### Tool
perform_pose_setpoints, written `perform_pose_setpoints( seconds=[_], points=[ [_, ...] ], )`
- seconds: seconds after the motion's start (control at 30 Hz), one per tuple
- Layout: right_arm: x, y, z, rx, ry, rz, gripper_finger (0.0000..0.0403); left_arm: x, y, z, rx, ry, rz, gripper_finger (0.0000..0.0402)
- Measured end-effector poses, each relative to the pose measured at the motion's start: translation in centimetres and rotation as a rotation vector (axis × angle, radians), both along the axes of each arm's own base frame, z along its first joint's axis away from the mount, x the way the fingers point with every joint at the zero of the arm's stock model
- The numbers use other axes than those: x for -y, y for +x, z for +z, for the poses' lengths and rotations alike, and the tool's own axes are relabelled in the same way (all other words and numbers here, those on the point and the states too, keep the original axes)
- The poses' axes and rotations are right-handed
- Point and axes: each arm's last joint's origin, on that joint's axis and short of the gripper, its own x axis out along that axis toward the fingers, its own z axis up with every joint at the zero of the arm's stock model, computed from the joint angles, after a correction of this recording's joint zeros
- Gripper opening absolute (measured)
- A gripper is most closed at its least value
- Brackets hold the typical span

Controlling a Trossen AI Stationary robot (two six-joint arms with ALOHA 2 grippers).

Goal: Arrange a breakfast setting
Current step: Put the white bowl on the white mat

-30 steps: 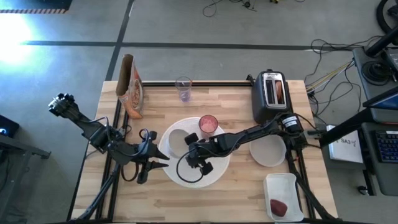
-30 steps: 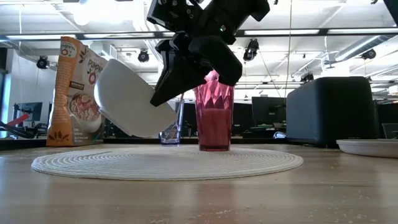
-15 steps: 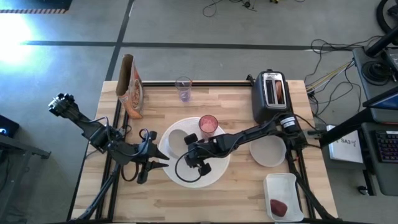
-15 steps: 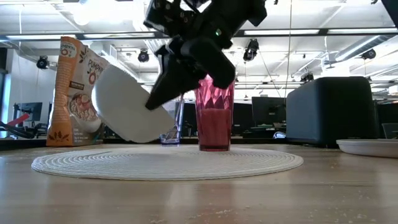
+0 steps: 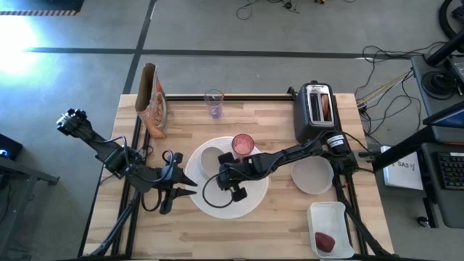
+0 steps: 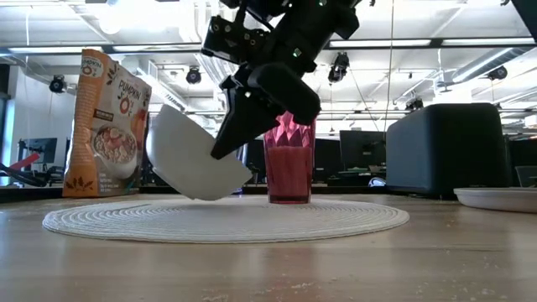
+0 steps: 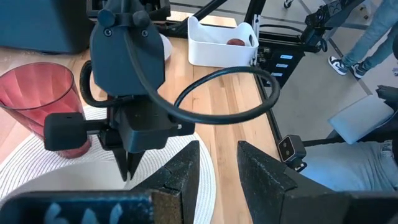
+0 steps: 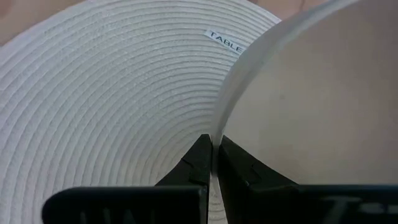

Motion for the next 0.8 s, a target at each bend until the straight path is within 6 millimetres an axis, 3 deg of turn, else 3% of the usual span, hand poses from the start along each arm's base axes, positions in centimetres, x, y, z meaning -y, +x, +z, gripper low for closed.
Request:
perform_pose_setpoints(
  seconds=[0.43,0.8],
  points=[
    [0.03,-0.02,0.09,0.001,0.015,-0.007,0.0012,0.00,0.00,0.00,0.000,0.000,0.000,0.0091],
    [-0.06,-0.03,0.19,0.002,0.037,0.009,0.0079,0.00,-0.01,-0.01,-0.001,0.000,0.000,0.0091]
  ],
)
